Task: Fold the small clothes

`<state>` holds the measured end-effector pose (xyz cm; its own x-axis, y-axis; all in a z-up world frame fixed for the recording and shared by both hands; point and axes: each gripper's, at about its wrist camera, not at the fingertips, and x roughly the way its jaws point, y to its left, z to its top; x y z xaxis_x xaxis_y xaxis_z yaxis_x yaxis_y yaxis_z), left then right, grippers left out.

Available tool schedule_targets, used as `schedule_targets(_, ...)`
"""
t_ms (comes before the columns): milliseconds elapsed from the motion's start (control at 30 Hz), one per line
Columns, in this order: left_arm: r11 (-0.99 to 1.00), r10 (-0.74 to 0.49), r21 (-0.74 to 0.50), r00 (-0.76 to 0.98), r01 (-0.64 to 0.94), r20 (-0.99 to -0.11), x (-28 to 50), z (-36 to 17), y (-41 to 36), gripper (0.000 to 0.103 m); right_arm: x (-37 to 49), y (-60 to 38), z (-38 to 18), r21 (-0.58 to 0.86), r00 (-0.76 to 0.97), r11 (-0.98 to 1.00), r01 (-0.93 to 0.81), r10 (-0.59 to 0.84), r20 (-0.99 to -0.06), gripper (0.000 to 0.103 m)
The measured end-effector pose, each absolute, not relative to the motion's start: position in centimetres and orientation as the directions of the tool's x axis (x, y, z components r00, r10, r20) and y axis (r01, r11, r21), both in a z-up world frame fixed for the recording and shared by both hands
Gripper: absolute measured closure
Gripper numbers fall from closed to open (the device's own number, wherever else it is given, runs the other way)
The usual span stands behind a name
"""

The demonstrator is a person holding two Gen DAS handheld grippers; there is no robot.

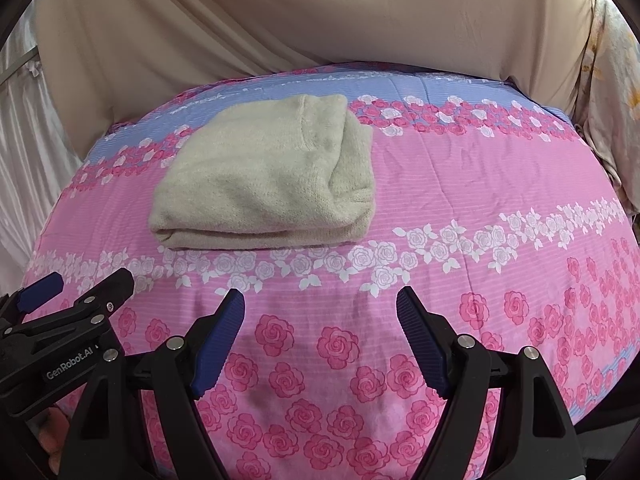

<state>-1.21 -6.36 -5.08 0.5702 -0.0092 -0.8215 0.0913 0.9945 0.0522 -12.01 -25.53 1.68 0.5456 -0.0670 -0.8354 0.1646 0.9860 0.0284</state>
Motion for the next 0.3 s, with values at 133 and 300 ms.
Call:
schedule_targets(133, 0.992, -0.007, 0.064, 0.567, 0.105, -0.823, -1.29, -5.08, -6.7, 0.006, -12.16, -25.3, 1.59, 0.026, 0.545, 0.985, 0.168, -0.071, -0.835, 0.027)
schedule_targets(300, 0.992, -0.005, 0.067, 0.563, 0.106, -0.827, -1.31, -5.16, -6.78, 0.006, -12.11, -25.39, 1.62, 0.028, 0.546, 0.986, 0.167, -0.069, -0.835, 0.027)
